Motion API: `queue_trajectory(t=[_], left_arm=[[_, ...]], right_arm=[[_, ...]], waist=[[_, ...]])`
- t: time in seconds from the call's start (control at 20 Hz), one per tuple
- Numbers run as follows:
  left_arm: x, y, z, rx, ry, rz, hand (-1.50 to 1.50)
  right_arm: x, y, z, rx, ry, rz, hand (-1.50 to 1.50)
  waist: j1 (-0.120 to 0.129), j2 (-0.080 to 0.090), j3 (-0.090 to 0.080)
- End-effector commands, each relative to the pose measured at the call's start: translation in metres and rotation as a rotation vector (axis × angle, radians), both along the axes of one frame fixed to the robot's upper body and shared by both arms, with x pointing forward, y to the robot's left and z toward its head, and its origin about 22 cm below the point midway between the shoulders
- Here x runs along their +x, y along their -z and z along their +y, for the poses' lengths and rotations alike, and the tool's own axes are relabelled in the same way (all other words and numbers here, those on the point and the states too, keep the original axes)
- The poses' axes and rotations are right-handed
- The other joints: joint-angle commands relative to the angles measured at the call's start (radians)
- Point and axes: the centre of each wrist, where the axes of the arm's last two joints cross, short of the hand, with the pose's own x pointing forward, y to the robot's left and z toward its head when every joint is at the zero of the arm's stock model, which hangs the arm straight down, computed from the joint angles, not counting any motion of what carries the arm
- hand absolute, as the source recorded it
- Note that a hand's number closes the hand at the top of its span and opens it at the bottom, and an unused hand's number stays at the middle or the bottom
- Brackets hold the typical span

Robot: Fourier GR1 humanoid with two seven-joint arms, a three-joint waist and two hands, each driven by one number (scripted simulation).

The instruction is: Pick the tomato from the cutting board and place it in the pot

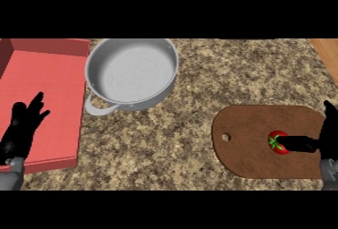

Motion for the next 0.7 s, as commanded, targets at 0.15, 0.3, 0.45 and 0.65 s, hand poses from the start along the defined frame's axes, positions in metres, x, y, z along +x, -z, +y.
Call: queue_trajectory(t=[0.15,0.3,0.45,0.65], left_arm=[[0.000,0.004,-0.001,-0.002,-0.019,0.022,0.00],[0.002,0.003,-0.015,-0.031,-0.002,0.038,0.00],[0.000,0.010,-0.005,-0.017,0.003,0.031,0.00],[0.006,0.001,-0.010,-0.014,-0.006,0.037,0.00]], right_arm=[[0.013,-0.015,0.009,0.040,0.173,0.192,-1.50],[0.013,-0.014,0.015,0.053,0.172,0.193,-1.50],[0.020,0.001,0.015,0.050,0.206,0.230,-1.50],[0.020,-0.003,0.019,0.058,0.205,0.244,-1.50]], waist=[[-0.003,0.002,0.001],[-0.005,0.001,0.003],[0.004,0.007,0.005],[0.002,0.004,0.005]])
